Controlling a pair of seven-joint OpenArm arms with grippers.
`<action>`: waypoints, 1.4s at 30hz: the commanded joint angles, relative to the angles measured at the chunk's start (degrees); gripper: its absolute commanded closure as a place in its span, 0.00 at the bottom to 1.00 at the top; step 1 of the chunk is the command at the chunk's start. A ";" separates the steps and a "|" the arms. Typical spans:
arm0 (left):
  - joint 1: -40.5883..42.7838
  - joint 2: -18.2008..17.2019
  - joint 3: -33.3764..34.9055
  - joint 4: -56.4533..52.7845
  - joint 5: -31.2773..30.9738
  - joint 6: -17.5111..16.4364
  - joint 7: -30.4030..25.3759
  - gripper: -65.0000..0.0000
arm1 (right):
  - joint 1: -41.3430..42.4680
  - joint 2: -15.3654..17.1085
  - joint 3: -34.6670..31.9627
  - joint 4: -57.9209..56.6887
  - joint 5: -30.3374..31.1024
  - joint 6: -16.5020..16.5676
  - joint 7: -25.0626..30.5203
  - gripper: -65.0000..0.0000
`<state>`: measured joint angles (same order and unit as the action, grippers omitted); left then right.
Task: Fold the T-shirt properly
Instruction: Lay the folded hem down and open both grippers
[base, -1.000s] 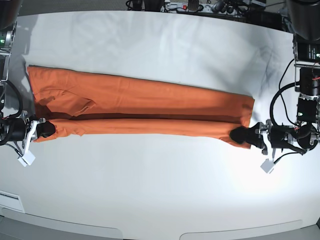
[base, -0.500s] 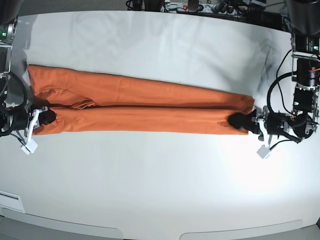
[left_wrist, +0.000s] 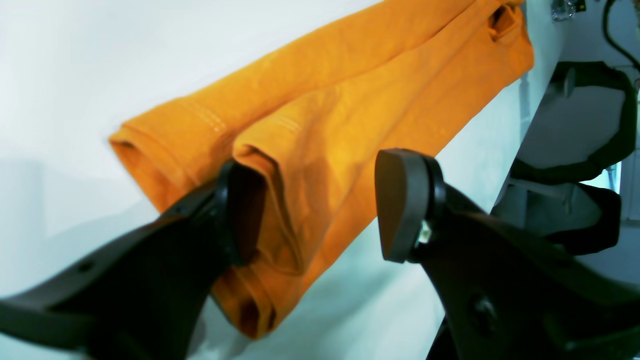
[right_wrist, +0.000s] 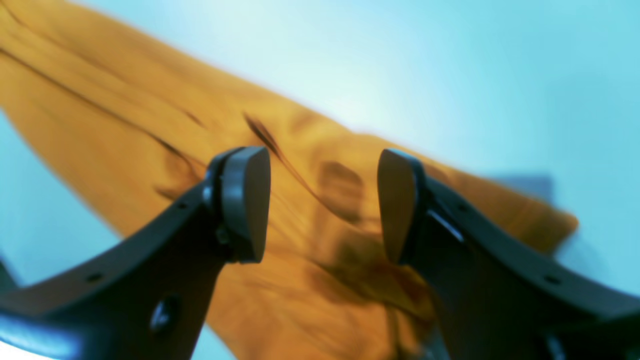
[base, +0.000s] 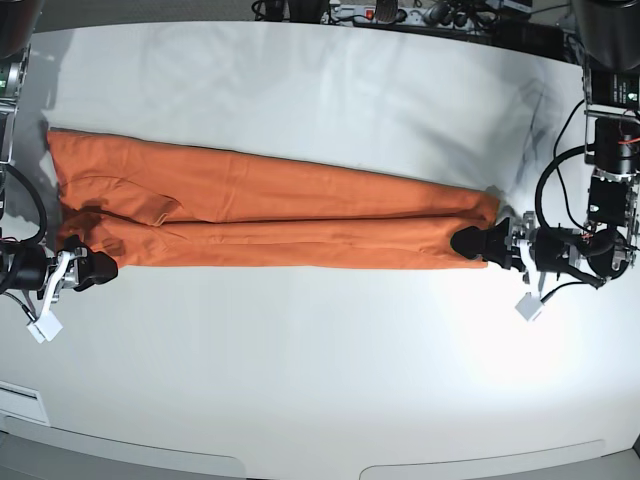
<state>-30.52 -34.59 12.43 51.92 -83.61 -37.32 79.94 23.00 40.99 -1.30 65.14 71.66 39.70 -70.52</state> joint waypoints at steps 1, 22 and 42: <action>-2.38 -1.42 -0.46 0.72 -1.39 -0.13 0.06 0.48 | 1.73 2.01 0.59 0.81 3.85 0.30 0.83 0.45; -1.86 -5.38 -9.84 0.72 -1.39 3.10 0.06 1.00 | -4.44 0.55 1.03 0.83 13.34 0.30 -4.83 1.00; 2.25 -5.44 -9.84 0.72 -1.39 3.48 0.06 0.31 | -4.83 -2.93 1.01 0.81 9.11 0.30 -6.56 1.00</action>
<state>-26.81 -38.87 3.03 51.92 -83.64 -33.80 79.96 17.08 37.01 -0.86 65.17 79.13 39.70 -77.71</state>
